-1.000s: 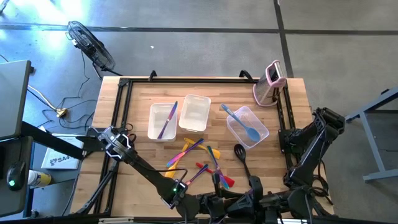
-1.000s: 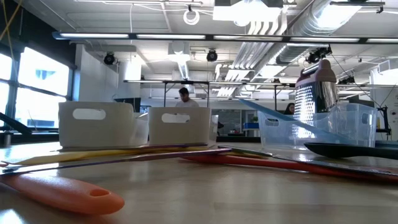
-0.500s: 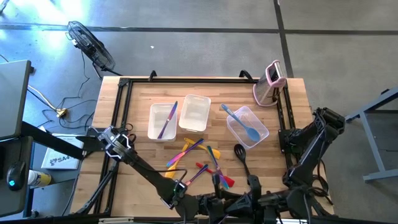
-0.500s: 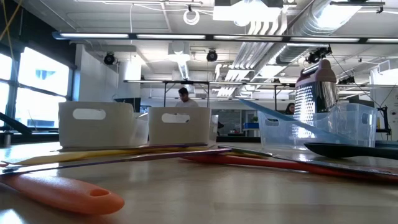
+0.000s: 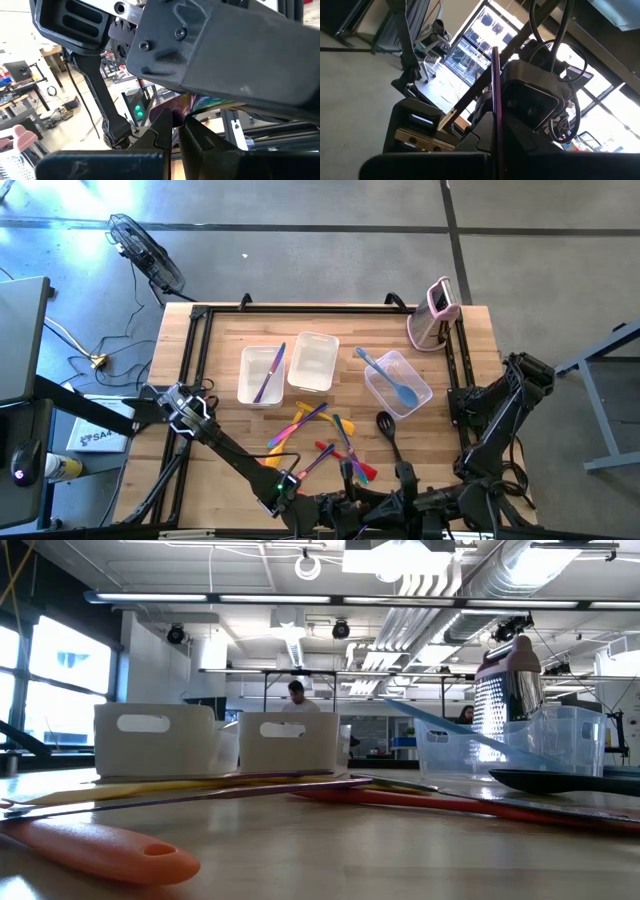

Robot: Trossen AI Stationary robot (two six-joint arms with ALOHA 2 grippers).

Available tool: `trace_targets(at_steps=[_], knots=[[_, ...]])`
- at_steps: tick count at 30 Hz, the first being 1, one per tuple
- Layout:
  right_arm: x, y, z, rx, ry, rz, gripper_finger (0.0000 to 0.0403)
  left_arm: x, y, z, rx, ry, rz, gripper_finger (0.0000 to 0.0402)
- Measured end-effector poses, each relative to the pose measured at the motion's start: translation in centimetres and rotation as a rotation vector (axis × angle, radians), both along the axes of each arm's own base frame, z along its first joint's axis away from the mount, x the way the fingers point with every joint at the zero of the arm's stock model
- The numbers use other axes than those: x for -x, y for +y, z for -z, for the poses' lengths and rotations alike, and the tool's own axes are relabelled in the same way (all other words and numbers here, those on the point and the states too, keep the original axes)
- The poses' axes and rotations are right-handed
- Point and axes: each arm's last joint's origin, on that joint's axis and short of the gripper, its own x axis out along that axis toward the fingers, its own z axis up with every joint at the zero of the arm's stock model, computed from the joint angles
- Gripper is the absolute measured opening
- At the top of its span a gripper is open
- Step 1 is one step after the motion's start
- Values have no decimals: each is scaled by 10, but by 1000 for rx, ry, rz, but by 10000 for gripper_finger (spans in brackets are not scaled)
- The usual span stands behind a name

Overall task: Pick & Place Kitchen Items
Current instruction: Put the blue table knife into the left white bin

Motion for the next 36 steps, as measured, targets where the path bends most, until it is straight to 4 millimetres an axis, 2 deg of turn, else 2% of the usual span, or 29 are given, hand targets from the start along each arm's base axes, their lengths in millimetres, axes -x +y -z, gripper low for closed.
trace_targets(at_steps=[6,31,36], knots=[[1,1,0,1,0,-20,6,-1,-1,0,-50,0,62,12],[1,2,1,8,2,-24,5,0,-3,2,-30,29,117,127],[0,2,1,-1,2,-58,5,-1,-3,2,-33,27,152,140]])
